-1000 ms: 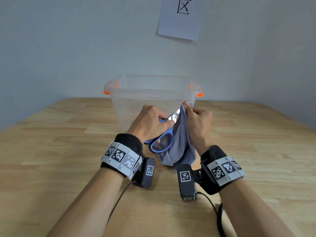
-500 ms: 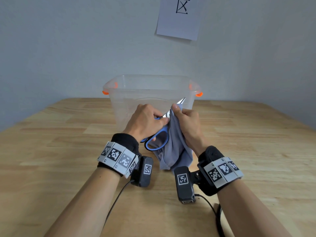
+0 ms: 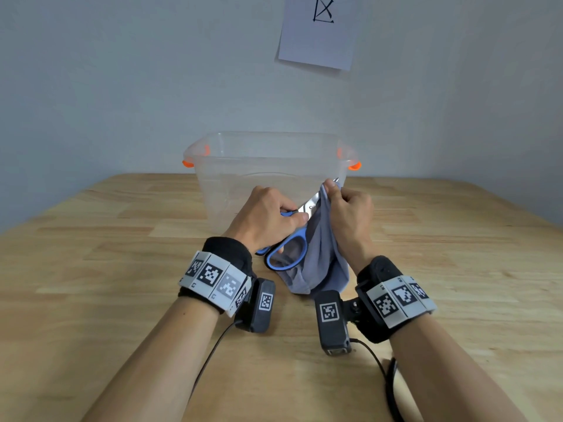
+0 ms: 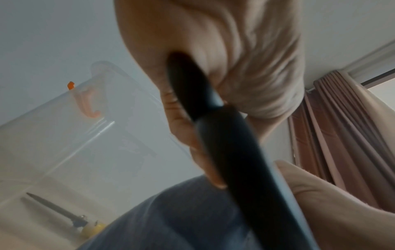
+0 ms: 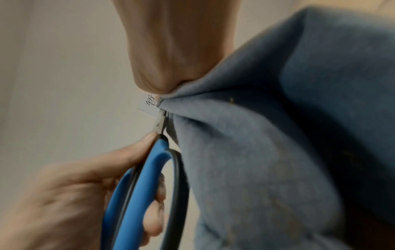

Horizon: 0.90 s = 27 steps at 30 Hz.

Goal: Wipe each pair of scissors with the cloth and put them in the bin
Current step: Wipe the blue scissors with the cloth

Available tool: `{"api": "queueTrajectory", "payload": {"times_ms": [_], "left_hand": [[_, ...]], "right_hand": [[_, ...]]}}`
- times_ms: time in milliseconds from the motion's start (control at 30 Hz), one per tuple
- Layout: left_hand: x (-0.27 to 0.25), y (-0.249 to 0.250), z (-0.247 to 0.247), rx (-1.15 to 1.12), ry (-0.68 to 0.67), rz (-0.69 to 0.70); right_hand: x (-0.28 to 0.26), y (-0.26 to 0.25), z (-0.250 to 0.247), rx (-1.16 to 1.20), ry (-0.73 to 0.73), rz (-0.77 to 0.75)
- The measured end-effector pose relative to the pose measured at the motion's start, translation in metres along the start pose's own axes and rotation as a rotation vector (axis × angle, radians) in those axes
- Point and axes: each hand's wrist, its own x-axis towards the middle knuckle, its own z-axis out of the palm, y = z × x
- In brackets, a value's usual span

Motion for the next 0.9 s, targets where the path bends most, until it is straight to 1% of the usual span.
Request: {"api": "queueTrajectory", "payload": {"times_ms": [233,367,433,500,633,733,900], "left_hand": [[0.001,-0.001,-0.001,-0.063,-0.009,-0.016],[0.001,-0.002,-0.002,-0.072,0.01,-0.056],[0.001,-0.004,-0.002,-0.065,0.046,-0.075],[0.001,-0.004,-0.005,-0.061,0.066,-0.083],[-0.001,-0.003,-0.01,-0.09,0.023,-0.083],[-0.002,-0.001,-0.009,-0.097,0.009,-0.044],[-0.002,-0.002,-0.003,-0.068,-0.011,0.004]], "right_hand": [[0.002,0.003,0.0,0.049,-0.002,-0.002],[-0.002,0.002,0.002,0.057,-0.11,0.01],[-0.005,-0.001,0.005,0.066,-0.173,0.013],[-0.008,-0.005,0.008,0.074,-0.205,0.0],[-0.009,-0.005,0.011,0.097,-0.147,-0.017],[-0.005,-0.003,0.007,0.059,-0.072,-0.014],[0.0,0.001,0.0,0.029,-0.008,-0.01]]}}
